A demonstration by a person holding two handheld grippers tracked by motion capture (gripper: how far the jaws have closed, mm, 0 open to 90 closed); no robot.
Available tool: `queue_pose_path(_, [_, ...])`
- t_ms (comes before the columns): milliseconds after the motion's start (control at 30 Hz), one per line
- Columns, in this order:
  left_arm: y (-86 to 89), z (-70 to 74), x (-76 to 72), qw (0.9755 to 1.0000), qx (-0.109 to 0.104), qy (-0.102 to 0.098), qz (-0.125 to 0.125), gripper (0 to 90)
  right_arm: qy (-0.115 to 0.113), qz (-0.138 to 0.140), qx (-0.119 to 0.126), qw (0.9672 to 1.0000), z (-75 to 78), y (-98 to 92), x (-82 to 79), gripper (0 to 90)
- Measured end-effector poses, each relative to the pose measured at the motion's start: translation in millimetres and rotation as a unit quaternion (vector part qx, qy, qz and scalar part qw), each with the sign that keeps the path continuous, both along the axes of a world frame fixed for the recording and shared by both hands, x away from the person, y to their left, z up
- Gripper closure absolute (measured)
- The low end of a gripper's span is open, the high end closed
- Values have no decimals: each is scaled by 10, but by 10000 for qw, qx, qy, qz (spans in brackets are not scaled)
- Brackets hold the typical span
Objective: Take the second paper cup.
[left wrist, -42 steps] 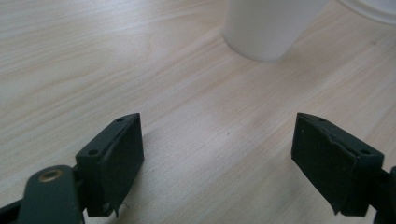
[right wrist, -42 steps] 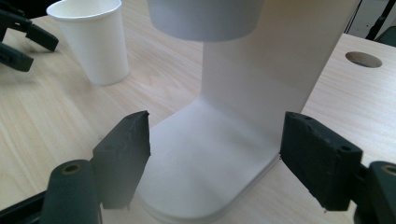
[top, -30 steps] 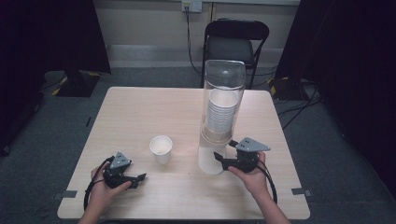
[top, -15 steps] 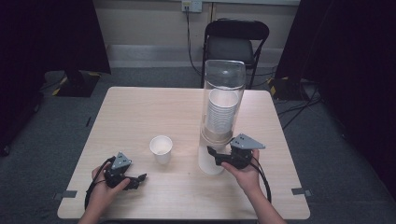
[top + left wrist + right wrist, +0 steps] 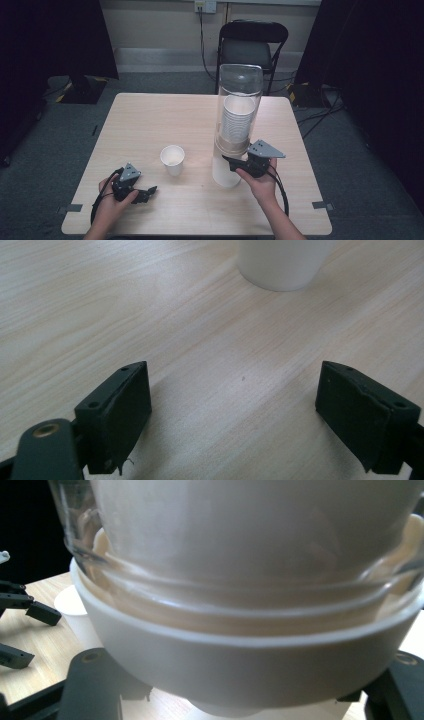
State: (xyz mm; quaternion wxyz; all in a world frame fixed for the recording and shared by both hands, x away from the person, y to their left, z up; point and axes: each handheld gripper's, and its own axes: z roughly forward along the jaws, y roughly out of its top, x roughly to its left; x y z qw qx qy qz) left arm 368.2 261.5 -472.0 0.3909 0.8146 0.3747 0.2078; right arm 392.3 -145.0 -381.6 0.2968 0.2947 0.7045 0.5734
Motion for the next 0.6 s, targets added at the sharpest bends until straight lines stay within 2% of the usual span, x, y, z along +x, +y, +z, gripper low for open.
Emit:
queue_pose_path(267, [0,0,-1,10000,3,4,5,141,-28,65,135,9999,-48,-11,-2,327])
queue_pose_path(500, [0,0,-2,10000,7,10,7,141,-114,31,-20,9999,-77,-8,-27,334])
queue_pose_path(600, [0,-1,-1,10000,0,2,4,141,-95,58,-5,9999,-78,-16,-13,335])
